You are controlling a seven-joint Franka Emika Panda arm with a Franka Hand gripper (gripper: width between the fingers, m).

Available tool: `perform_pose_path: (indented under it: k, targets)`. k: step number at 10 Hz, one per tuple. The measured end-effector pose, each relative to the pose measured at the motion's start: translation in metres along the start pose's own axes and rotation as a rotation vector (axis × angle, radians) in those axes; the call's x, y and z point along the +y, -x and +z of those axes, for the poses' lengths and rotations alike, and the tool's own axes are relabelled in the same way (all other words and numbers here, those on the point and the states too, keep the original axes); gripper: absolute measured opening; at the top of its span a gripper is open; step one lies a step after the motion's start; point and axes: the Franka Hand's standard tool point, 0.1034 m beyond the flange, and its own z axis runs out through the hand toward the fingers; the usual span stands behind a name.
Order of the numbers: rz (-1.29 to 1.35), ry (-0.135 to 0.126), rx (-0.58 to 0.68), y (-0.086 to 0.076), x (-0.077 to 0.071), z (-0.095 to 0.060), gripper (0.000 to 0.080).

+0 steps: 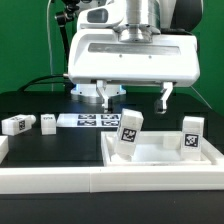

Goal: Assemble square table

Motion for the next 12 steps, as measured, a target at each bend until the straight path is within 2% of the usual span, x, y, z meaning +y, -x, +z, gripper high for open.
perform_pose_path:
  k: [1, 3, 5, 7, 9, 11, 12]
  targets:
    - [0.006, -0.014, -0.051, -0.002, 0.001, 0.001, 0.0649]
    - [0.021, -0.061, -0.207, -0.001, -0.006, 0.001, 0.0649]
    - [0.029, -0.088, -0.318, 0.003, -0.008, 0.001, 0.0649]
    - [0.023, -0.081, -0.309, -0.003, 0.002, 0.007, 0.0649]
    - [0.03, -0.076, -0.315, 0.0, 0.012, 0.011, 0.0649]
    - [0.03, -0.077, -0.315, 0.001, 0.011, 0.011, 0.0649]
    - [0.027, -0.077, -0.316, 0.001, 0.009, 0.012, 0.0525]
